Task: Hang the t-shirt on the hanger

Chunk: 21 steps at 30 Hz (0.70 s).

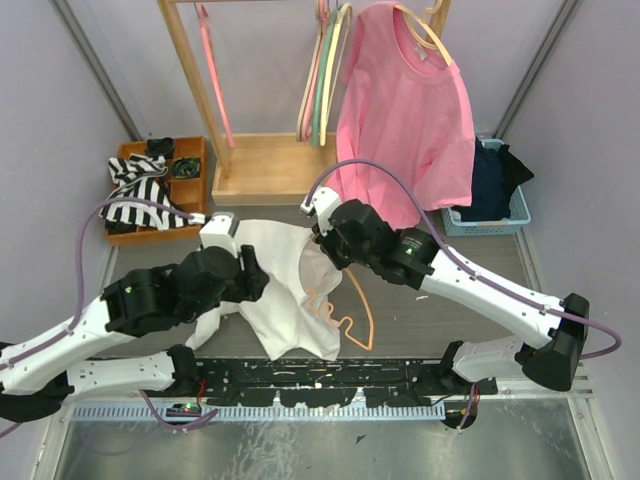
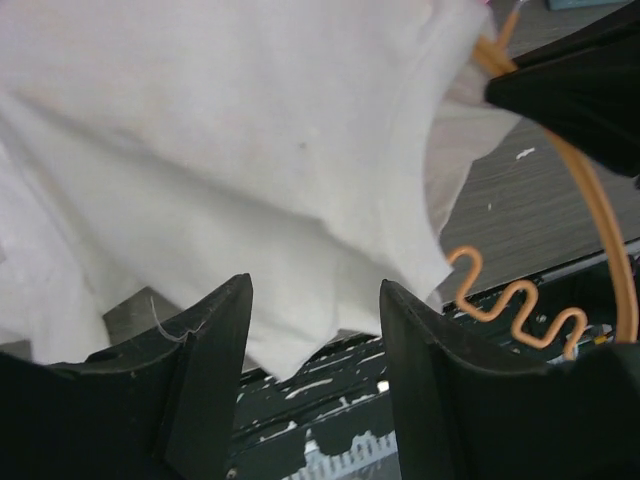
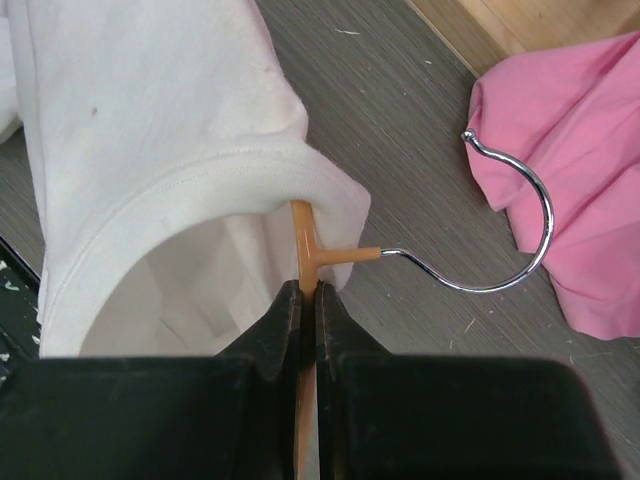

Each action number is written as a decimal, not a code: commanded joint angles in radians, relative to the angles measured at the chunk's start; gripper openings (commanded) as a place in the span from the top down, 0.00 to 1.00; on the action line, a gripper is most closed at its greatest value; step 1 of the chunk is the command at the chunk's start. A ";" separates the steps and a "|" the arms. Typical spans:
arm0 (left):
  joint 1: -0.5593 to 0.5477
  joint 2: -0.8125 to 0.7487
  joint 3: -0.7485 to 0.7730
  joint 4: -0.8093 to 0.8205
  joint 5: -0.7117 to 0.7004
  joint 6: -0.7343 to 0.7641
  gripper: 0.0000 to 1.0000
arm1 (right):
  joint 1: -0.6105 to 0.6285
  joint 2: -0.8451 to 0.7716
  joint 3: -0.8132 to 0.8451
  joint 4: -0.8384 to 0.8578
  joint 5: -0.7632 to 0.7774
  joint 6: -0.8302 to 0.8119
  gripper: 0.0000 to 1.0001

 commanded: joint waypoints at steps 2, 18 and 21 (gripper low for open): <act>0.002 0.072 -0.012 0.266 -0.002 0.051 0.39 | 0.015 0.014 0.080 0.140 0.013 0.100 0.99; 0.003 0.316 0.079 0.268 -0.114 0.144 0.38 | 0.039 -0.009 0.098 0.145 0.018 0.109 0.99; 0.003 0.320 0.088 0.254 -0.117 0.148 0.62 | 0.039 -0.019 0.095 0.147 0.020 0.107 0.99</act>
